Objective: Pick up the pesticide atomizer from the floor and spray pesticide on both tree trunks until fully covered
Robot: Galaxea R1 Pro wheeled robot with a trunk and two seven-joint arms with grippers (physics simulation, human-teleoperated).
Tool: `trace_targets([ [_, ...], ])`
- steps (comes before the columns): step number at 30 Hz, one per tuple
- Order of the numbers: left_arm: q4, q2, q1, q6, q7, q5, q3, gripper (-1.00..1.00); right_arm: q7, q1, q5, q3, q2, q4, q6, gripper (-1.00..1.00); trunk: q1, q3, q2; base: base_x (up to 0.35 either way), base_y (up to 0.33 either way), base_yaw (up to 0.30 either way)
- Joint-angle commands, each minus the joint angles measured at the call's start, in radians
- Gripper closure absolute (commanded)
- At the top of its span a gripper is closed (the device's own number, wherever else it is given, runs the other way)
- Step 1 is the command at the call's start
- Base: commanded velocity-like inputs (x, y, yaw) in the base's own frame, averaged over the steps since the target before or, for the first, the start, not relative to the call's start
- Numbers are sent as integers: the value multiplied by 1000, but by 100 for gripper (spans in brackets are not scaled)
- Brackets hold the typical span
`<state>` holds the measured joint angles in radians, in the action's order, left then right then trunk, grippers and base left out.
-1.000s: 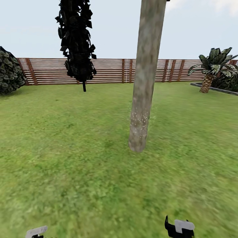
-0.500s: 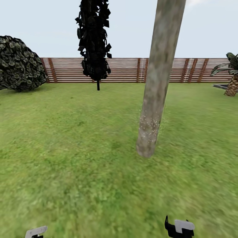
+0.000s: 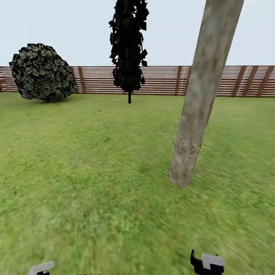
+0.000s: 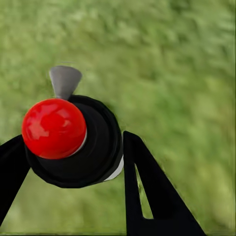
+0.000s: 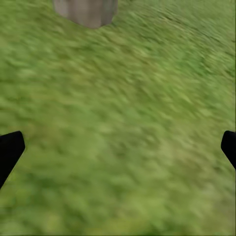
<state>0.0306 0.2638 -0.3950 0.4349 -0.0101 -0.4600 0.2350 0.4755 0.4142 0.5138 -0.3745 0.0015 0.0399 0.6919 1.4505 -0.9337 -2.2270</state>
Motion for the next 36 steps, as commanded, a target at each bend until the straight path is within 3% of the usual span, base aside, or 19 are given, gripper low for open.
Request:
trace_targets([
  [1, 0, 0, 0, 0, 0, 0, 0, 100, 0, 0, 0, 0, 0, 0, 0, -100, 0, 0, 0, 0, -1, 282],
  [12, 0, 0, 0, 1, 0, -1, 0, 100, 0, 0, 0, 0, 0, 0, 0, -100, 0, -5, 0, -77, -69, 282],
  [36, 0, 0, 0, 1, 1, -1, 0, 100, 0, 0, 0, 0, 0, 0, 0, -100, 0, -15, 0, -68, -256, 282],
])
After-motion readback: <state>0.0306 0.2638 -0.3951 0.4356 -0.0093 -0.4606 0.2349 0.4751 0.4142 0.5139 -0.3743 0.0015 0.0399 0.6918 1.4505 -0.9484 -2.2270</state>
